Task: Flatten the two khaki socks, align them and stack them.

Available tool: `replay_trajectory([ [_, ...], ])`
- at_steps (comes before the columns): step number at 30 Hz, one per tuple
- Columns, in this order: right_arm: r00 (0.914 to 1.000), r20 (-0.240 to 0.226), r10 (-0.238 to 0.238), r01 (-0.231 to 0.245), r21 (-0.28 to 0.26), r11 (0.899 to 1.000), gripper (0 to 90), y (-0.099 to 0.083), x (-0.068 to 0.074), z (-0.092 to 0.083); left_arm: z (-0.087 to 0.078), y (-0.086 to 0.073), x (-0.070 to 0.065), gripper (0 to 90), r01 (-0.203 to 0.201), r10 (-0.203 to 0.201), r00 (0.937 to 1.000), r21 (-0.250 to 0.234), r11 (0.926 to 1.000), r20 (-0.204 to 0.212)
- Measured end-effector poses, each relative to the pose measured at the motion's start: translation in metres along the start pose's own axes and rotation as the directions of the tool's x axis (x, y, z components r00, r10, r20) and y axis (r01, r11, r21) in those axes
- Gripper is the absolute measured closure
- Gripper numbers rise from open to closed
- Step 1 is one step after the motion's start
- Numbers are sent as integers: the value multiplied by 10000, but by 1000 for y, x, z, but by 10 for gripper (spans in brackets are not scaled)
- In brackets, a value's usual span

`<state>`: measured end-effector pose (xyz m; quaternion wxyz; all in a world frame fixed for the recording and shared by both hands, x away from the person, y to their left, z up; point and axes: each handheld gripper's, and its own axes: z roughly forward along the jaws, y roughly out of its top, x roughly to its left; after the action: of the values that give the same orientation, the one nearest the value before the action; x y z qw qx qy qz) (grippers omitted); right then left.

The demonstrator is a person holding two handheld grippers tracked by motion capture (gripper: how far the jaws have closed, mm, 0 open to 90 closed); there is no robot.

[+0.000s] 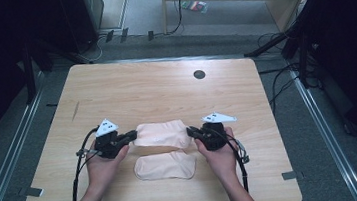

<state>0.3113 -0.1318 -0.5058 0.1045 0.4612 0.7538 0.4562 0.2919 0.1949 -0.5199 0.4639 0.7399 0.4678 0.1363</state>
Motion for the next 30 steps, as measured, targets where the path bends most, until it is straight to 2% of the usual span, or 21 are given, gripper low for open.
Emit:
replay_trajectory([
  [13,9992,-393,-96,92,-106,9999,856,-16,15,-20,-26,-16,-15,896,14,-13,10000,-243,9997,32],
  [21,9988,-485,-91,93,34,10000,856,-26,22,-28,-37,-28,-26,896,-170,170,9999,-143,9998,18],
  [26,9985,-519,-161,170,152,9997,856,-34,22,-30,-39,-37,-31,896,-77,77,9999,-81,9999,95],
  [30,9984,-571,-39,56,300,9995,856,-39,24,-33,-40,-47,-34,896,-46,43,9998,133,9999,204],
])
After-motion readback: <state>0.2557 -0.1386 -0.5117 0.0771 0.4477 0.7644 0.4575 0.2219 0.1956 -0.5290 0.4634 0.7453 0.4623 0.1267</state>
